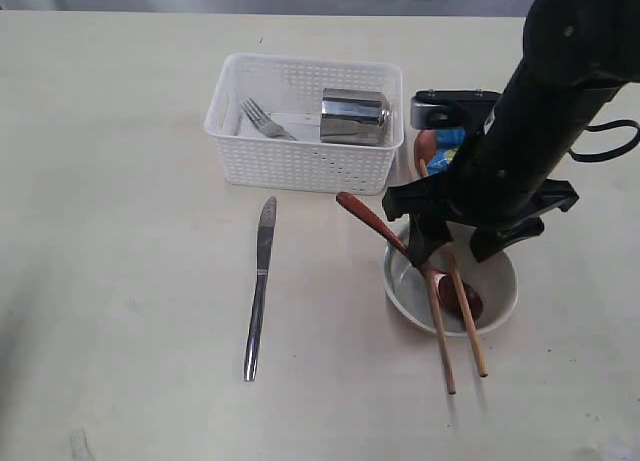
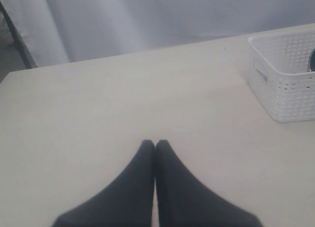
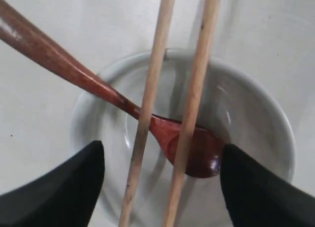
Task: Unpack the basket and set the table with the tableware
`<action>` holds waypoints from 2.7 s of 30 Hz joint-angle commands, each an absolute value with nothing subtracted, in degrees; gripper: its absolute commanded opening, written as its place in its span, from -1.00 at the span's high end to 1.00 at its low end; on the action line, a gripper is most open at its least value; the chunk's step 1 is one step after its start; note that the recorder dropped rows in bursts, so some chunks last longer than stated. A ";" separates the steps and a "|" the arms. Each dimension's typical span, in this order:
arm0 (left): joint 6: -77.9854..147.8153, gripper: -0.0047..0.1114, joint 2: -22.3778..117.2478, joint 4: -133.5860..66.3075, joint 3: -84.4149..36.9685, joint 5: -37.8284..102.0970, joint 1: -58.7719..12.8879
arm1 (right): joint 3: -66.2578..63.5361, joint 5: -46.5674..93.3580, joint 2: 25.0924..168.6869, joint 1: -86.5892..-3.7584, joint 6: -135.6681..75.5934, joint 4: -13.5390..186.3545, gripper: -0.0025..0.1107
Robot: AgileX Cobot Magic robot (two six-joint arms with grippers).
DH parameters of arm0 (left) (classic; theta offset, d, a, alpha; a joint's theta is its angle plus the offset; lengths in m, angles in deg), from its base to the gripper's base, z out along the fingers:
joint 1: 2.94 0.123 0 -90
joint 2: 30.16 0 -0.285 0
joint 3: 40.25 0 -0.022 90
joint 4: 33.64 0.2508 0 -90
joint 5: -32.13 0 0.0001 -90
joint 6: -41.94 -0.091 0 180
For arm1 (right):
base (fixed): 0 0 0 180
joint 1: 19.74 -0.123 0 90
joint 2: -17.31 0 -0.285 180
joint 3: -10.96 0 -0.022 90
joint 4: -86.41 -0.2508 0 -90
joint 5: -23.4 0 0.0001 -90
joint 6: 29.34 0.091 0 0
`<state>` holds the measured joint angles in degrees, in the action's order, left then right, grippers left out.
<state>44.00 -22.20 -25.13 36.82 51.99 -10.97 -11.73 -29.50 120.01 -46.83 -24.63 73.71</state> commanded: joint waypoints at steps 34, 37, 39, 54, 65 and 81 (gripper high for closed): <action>44.31 0.92 -22.38 -24.83 36.97 51.85 -10.97 | -15.06 -26.29 120.10 -49.55 -23.25 77.78 0.31; 44.31 0.92 -22.38 -24.83 36.97 51.85 -10.97 | -15.06 -26.29 120.10 -49.55 -23.25 77.78 0.31; 44.31 0.92 -22.38 -24.83 36.97 51.85 -10.97 | -15.06 -26.31 120.10 -49.55 -23.13 77.78 0.31; 44.31 0.92 -22.38 -24.83 36.97 51.85 -10.97 | -15.06 -26.16 120.10 -49.55 -23.16 77.88 0.31; 44.31 0.92 -22.38 -24.83 36.97 51.85 -10.97 | -15.06 -26.03 120.10 -49.55 -22.98 77.88 0.65; 44.31 0.92 -22.38 -24.83 36.97 51.85 -10.97 | -15.06 -26.53 120.10 -49.55 -22.51 77.75 0.18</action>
<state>44.00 -22.20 -25.13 36.82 51.99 -10.97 -14.75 -26.53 120.01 -49.46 -22.73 77.25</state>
